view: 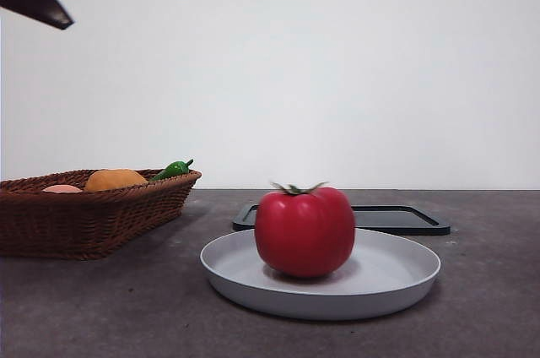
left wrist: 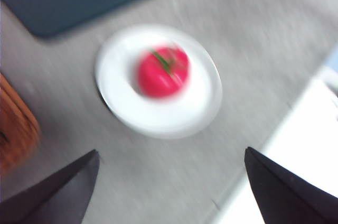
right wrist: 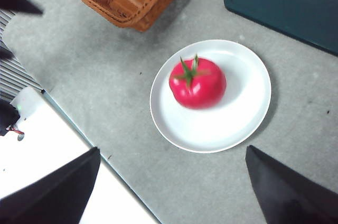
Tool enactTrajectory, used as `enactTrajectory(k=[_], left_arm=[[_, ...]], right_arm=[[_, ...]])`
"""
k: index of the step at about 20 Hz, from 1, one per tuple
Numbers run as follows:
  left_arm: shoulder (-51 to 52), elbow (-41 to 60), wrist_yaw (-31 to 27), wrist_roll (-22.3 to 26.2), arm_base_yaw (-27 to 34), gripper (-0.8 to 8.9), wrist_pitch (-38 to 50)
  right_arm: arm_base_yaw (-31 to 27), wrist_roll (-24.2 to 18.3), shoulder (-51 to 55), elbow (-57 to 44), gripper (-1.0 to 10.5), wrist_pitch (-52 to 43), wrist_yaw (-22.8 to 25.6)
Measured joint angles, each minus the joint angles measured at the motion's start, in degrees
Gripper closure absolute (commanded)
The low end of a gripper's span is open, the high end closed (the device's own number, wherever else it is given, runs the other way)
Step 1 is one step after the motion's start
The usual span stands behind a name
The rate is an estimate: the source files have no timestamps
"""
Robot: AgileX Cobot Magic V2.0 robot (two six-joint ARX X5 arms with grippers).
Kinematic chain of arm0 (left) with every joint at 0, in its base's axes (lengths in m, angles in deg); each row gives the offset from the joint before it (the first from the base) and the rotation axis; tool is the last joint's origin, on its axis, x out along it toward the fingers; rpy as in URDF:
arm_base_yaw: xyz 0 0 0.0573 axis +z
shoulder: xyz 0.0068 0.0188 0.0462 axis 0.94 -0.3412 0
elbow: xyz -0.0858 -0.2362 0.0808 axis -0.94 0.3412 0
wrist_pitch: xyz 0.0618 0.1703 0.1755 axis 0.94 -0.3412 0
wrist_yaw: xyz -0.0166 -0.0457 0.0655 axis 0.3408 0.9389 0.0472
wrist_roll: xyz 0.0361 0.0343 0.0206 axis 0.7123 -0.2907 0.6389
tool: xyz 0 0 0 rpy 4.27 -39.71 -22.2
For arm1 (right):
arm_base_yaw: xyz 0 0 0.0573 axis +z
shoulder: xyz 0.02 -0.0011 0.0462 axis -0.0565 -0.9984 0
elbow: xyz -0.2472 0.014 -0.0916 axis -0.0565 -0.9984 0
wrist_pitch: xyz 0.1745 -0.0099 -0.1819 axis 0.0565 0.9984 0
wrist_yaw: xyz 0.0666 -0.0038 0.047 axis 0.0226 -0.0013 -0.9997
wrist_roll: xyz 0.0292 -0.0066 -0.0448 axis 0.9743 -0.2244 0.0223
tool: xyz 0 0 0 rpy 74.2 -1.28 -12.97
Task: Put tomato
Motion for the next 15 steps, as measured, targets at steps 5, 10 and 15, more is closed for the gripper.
enactTrajectory(k=[5, 10, 15], left_arm=[[0.33, 0.0, 2.27, 0.0, 0.0, 3.77, -2.25], [0.33, 0.0, 2.29, 0.0, 0.0, 3.77, -2.25], [0.33, 0.0, 2.29, 0.0, 0.0, 3.77, -2.25]], right_arm=[[0.55, 0.0, -2.38, 0.02, 5.1, -0.13, -0.22], [5.09, 0.04, -7.56, 0.02, 5.1, -5.27, -0.13], [9.05, 0.04, -12.9, 0.02, 5.0, -11.37, 4.07]])
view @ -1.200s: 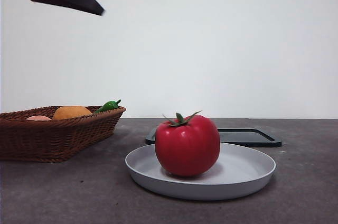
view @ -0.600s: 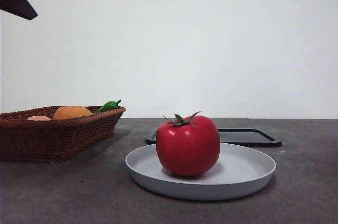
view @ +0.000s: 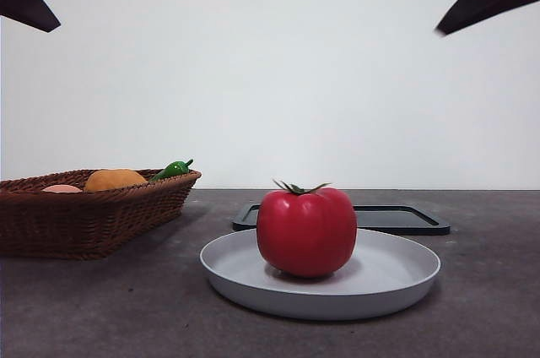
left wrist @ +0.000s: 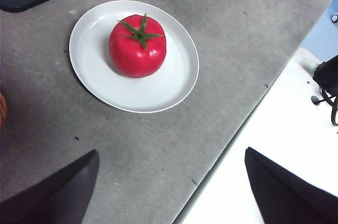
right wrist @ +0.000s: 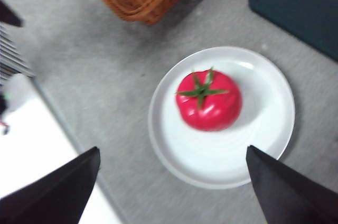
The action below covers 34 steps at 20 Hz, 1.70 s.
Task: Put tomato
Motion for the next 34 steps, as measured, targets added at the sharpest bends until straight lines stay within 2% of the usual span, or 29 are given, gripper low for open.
enactTrajectory(k=[7, 18, 22, 34], left_arm=[[0.0, 0.0, 0.0, 0.0, 0.0, 3.77, 0.0], [0.0, 0.0, 0.02, 0.0, 0.0, 3.77, 0.0], [0.0, 0.0, 0.02, 0.02, 0.0, 3.77, 0.0], [0.0, 0.0, 0.02, 0.0, 0.0, 3.77, 0.0]], right_arm=[[5.03, 0.0, -9.16, -0.02, 4.5, -8.24, 5.88], [12.5, 0.0, -24.33, 0.0, 4.5, -17.27, 13.35], [14.21, 0.04, -27.04, 0.0, 3.9, -19.74, 16.87], [15.32, 0.07, -34.99, 0.04, 3.9, -21.84, 18.16]])
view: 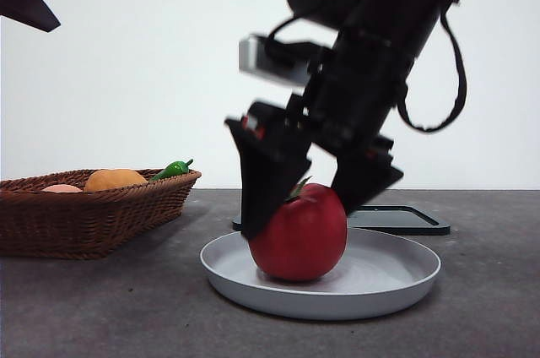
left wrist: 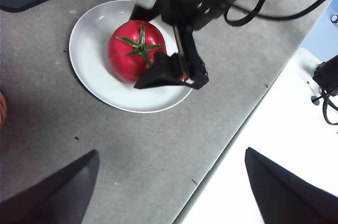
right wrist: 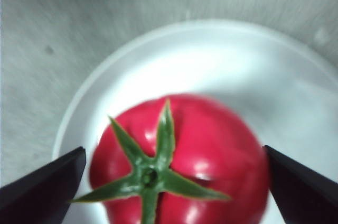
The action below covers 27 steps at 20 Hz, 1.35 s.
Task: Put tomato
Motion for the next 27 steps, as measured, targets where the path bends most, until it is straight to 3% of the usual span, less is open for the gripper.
enactTrajectory(k=[2, 6, 8, 16, 21, 27], left_arm=[[0.0, 0.0, 0.0, 0.0, 0.0, 3.77, 0.0], [0.0, 0.0, 0.0, 0.0, 0.0, 3.77, 0.0], [0.0, 0.0, 0.0, 0.0, 0.0, 3.77, 0.0], [0.0, 0.0, 0.0, 0.02, 0.0, 3.77, 0.0], [0.0, 0.0, 0.0, 0.0, 0.0, 3.77, 0.0], [0.0, 0.0, 0.0, 0.0, 0.0, 3.77, -0.02]], right_arm=[[0.02, 0.0, -1.09, 0.0, 4.2, -0.02, 0.85], [0.02, 0.09, -1.11, 0.0, 7.0, -0.07, 2.89], [0.02, 0.11, -1.09, 0.04, 7.7, -0.07, 2.86], [-1.51, 0.13, 7.39, 3.45, 7.8, 0.57, 4.26], [-8.37, 0.13, 7.37, 9.77, 7.8, -0.61, 6.05], [-17.05, 0.09, -2.16, 17.7, 7.8, -4.57, 4.22]])
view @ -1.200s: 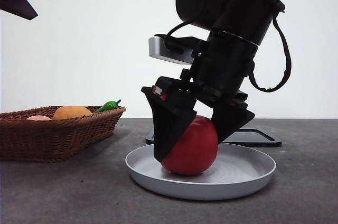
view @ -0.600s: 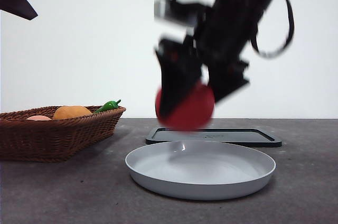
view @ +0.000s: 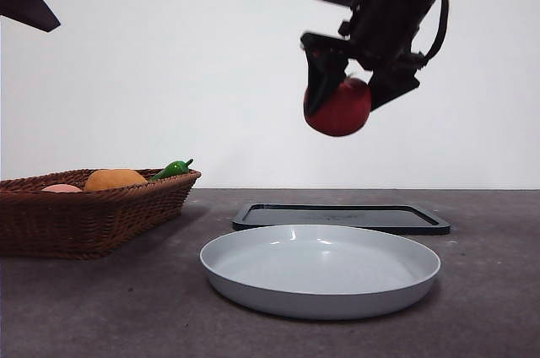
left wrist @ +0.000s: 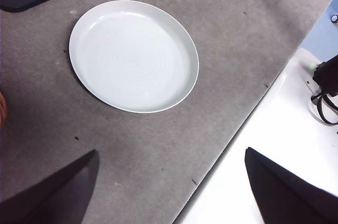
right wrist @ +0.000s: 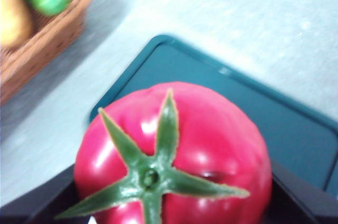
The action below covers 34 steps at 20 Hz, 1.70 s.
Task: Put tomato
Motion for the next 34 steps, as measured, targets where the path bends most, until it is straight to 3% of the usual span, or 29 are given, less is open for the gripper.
enactTrajectory(k=[9, 18, 25, 30, 34], left_arm=[[0.0, 0.0, 0.0, 0.02, 0.0, 3.77, 0.0], [0.0, 0.0, 0.0, 0.02, 0.0, 3.77, 0.0], [0.0, 0.0, 0.0, 0.0, 0.0, 3.77, 0.0], [0.0, 0.0, 0.02, 0.02, 0.0, 3.77, -0.04], [0.0, 0.0, 0.02, 0.02, 0.0, 3.77, -0.04]], right_arm=[[-3.52, -0.17, -17.51, 9.46, 7.8, -2.91, -1.38], [-4.35, -0.46, -22.21, 9.73, 7.7, -5.14, -1.53], [-4.33, -0.44, -22.21, 9.73, 4.3, -4.79, -2.89], [-4.35, -0.42, -20.85, 9.81, 4.1, -1.62, -2.86], [-4.35, -0.61, -12.57, 9.86, 4.1, 6.03, -3.13]])
